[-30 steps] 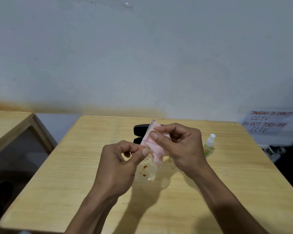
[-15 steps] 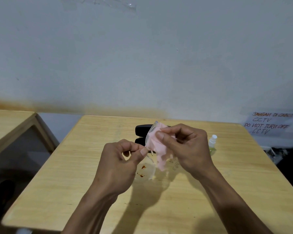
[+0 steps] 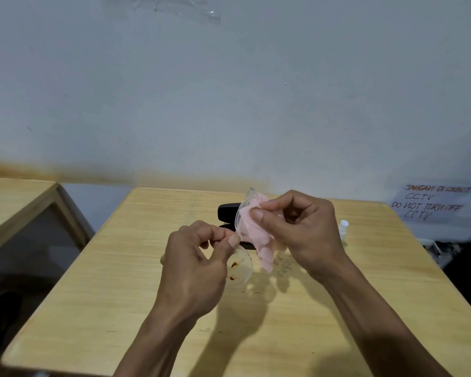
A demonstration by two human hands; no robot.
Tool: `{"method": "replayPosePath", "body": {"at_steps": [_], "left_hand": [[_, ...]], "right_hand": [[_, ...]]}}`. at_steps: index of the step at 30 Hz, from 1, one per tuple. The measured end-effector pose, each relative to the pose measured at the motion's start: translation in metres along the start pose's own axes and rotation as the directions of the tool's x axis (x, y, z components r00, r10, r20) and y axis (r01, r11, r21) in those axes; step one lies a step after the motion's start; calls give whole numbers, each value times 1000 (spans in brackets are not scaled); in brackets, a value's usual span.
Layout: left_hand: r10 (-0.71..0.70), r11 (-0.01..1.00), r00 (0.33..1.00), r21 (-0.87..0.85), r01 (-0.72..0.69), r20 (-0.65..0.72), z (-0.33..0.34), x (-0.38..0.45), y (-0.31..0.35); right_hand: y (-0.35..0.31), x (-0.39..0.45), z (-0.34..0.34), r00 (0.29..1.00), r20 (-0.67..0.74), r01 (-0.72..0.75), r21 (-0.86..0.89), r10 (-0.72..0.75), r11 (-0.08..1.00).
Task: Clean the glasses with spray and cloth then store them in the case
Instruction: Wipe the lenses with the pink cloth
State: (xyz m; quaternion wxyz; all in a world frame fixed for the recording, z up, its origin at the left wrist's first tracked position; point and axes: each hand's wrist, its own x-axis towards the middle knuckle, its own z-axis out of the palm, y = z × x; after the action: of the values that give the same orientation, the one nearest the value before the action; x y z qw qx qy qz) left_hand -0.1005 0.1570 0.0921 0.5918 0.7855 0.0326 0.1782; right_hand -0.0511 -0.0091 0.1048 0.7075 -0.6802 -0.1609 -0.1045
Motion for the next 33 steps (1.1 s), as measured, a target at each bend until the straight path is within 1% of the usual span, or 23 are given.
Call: {"method": "replayPosePath", "body": {"at_steps": [3,5,7,10,12,14,16,22,25,28,31,33], "left_hand": [[45,997,999,59,-45,0,3,0,6],[66,996,998,66,-66,0,4,0,10],[68,996,997,53,-67,-23,4,1,11],[51,999,995,16,-50,-82,0,3,10],[44,999,995,8,-43,-91,-2,3,10],[49,999,995,14,-48,-85,-4,3,10],[59,998,996,22,-58,-72,-4,4,10],[97,994,994,64,-94,-44,-1,3,12],[117,990,993,83,-114,-31,3,0,13],[100,994,993,54,-97,-55,7,-1,13],[64,998,995,9,-64,-71,5,0,13],[64,998,995,12,-63,-72,3,1,13]], "right_hand": [[-2,2,10,997,-64,-37,70,41,997],[-3,4,17,997,-60,-40,96,46,995],[-3,5,19,999,-24,-21,93,24,995],[-6,4,15,997,71,-6,59,2,998],[-8,2,9,993,119,-1,9,0,1000],[-7,2,2,992,128,7,-67,2,998],[-6,3,-6,995,101,6,-97,3,995],[-9,1,1,998,-37,57,12,-56,998],[-11,2,11,997,-59,58,24,-57,998],[-10,4,19,999,-18,47,54,-46,997],[-11,4,16,997,54,57,20,-58,998],[-15,3,10,994,108,26,18,-28,1000]]}}
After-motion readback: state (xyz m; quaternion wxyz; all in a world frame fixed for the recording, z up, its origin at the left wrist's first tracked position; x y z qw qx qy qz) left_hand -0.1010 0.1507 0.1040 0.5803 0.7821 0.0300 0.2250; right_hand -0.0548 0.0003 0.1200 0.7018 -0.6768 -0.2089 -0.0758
